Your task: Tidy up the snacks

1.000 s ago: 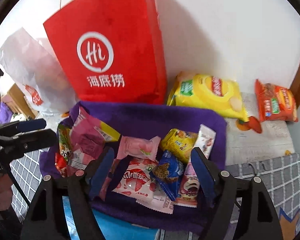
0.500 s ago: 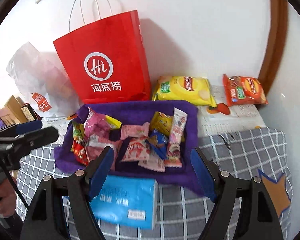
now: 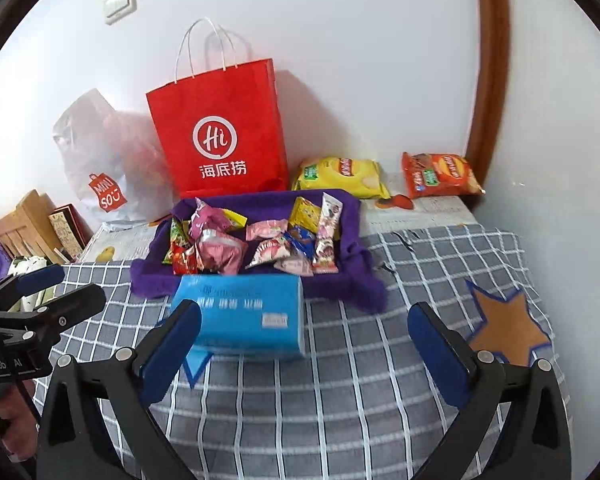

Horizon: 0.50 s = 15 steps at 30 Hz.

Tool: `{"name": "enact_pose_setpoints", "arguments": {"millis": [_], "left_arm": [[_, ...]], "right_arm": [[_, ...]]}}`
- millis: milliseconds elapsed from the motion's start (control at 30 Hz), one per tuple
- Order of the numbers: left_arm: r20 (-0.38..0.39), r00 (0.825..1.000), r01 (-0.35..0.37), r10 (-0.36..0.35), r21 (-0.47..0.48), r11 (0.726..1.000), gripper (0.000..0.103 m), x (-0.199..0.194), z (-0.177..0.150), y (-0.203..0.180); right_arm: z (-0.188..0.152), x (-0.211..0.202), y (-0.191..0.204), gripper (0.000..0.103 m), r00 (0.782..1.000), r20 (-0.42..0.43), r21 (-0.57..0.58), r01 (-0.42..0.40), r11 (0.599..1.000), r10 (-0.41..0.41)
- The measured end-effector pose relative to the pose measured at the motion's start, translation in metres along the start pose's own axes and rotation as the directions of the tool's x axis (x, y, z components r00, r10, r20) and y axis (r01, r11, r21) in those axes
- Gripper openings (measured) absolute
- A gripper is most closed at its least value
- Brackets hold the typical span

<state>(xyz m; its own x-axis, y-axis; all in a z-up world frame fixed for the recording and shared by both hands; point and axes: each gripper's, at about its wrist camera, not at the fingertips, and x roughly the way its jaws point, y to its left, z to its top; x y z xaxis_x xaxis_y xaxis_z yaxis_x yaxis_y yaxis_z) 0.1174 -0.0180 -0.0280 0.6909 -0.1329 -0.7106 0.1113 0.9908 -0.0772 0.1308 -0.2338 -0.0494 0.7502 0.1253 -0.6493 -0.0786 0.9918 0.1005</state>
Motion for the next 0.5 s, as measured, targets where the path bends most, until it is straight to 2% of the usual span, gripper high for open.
{"name": "enact_pose_setpoints", "arguments": {"millis": [300,500], "left_arm": [[0.062,0.997,-0.039,0.039,-0.012,0.999,0.1,-0.044,-0.045,-0.011],[0.093,0.994,-0.064,0.064,-0.004,0.998,0.1,-0.065,-0.062,-0.013]], "right_arm": [[-0.043,-0.052,-0.003,0.102,0.998,0.054,-0.008,0.041,0.999,-0.04],[-0.056,-0.073,0.001,0.102,0.994,0.084,-0.035,0.077,0.996,-0.074]]}}
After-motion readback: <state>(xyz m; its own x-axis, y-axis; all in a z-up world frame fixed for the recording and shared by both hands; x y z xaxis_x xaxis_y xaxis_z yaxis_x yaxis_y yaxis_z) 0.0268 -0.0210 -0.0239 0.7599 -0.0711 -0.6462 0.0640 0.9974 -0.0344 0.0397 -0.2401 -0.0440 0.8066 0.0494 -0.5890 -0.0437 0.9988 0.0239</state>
